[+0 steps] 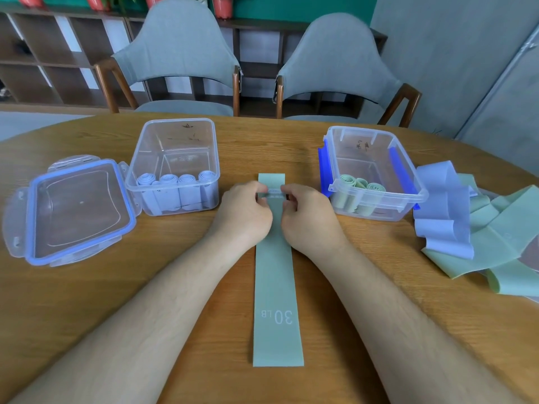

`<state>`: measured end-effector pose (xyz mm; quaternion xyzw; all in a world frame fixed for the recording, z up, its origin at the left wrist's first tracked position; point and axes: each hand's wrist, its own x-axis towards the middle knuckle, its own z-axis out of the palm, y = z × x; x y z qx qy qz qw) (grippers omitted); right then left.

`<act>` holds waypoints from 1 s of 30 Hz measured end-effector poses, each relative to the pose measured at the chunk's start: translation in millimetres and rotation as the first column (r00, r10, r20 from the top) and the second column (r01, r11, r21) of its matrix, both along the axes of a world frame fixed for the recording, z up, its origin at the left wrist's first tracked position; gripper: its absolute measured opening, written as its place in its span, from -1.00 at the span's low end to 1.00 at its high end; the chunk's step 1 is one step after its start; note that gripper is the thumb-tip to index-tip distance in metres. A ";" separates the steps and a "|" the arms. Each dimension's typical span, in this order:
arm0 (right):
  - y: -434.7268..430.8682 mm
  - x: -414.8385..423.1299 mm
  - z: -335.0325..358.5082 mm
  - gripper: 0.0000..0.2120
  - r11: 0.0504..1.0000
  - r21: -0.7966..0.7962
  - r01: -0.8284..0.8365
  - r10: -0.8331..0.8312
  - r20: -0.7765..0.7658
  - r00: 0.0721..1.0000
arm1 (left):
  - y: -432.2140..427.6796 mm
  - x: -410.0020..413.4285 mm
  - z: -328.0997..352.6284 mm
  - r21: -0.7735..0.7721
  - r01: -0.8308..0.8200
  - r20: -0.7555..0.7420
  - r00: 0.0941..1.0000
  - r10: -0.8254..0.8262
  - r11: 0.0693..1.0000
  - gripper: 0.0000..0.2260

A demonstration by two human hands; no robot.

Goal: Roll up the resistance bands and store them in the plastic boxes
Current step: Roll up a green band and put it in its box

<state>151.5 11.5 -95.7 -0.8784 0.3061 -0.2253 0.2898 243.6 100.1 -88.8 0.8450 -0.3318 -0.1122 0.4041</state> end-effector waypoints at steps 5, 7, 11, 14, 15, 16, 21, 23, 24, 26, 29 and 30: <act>3.7 1.2 1.1 -0.60 0.999 -0.029 -0.041 0.040 -0.035 0.999 | 0.3 -2.1 0.2 -0.016 0.039 0.001 0.999 -0.039 0.999 -0.69; 5.1 0.5 2.3 -0.61 0.999 -0.033 -0.036 0.035 -0.028 0.999 | 0.5 -1.8 -1.5 0.018 0.010 0.047 0.999 -0.011 1.000 -0.69; 7.6 1.4 1.6 -0.69 0.995 -0.080 -0.052 0.049 -0.036 0.998 | 0.0 -4.1 -2.1 0.030 0.051 0.087 0.995 -0.053 0.998 -0.68; 5.4 0.3 1.4 -0.70 0.991 -0.073 -0.115 0.114 -0.016 0.993 | 0.3 -2.4 -0.9 0.008 0.070 0.063 0.995 -0.071 0.997 -0.68; 4.6 -0.2 1.5 -0.71 0.991 -0.071 -0.114 0.113 -0.017 0.993 | 0.7 -2.2 -0.9 0.010 0.064 0.068 0.996 -0.065 0.998 -0.68; 5.1 -1.2 0.7 -0.72 0.992 -0.079 -0.094 0.092 -0.029 0.995 | 1.2 -2.6 -1.6 0.025 0.049 0.089 0.995 -0.051 0.998 -0.68; 8.8 0.9 7.8 -0.82 0.988 -0.146 -0.052 0.024 -0.185 0.982 | 2.6 -6.8 -2.6 0.113 0.009 0.226 0.973 -0.034 0.994 -0.73; 8.1 0.7 8.9 -0.87 0.983 -0.156 -0.096 0.068 -0.181 0.981 | 2.1 -5.7 -3.7 0.082 0.050 0.192 0.979 -0.065 0.995 -0.70; 7.4 0.0 7.2 -0.84 0.981 -0.163 -0.106 0.082 -0.145 0.986 | 1.9 -5.3 -4.7 0.079 0.053 0.194 0.979 -0.068 0.995 -0.71; 5.6 -0.4 2.1 -0.79 0.983 -0.166 -0.072 0.061 -0.069 0.996 | 1.8 -5.9 -7.0 0.096 0.025 0.243 0.969 -0.048 0.995 -0.75; 8.0 2.3 -0.8 -0.79 0.964 -0.256 -0.071 0.051 -0.083 0.995 | 3.2 -8.1 -8.6 0.164 0.007 0.322 0.945 -0.060 0.986 -0.77; 8.7 3.5 -0.9 -0.78 0.957 -0.272 -0.096 0.076 -0.084 0.994 | 3.4 -7.8 -8.8 0.160 0.025 0.321 0.944 -0.076 0.987 -0.76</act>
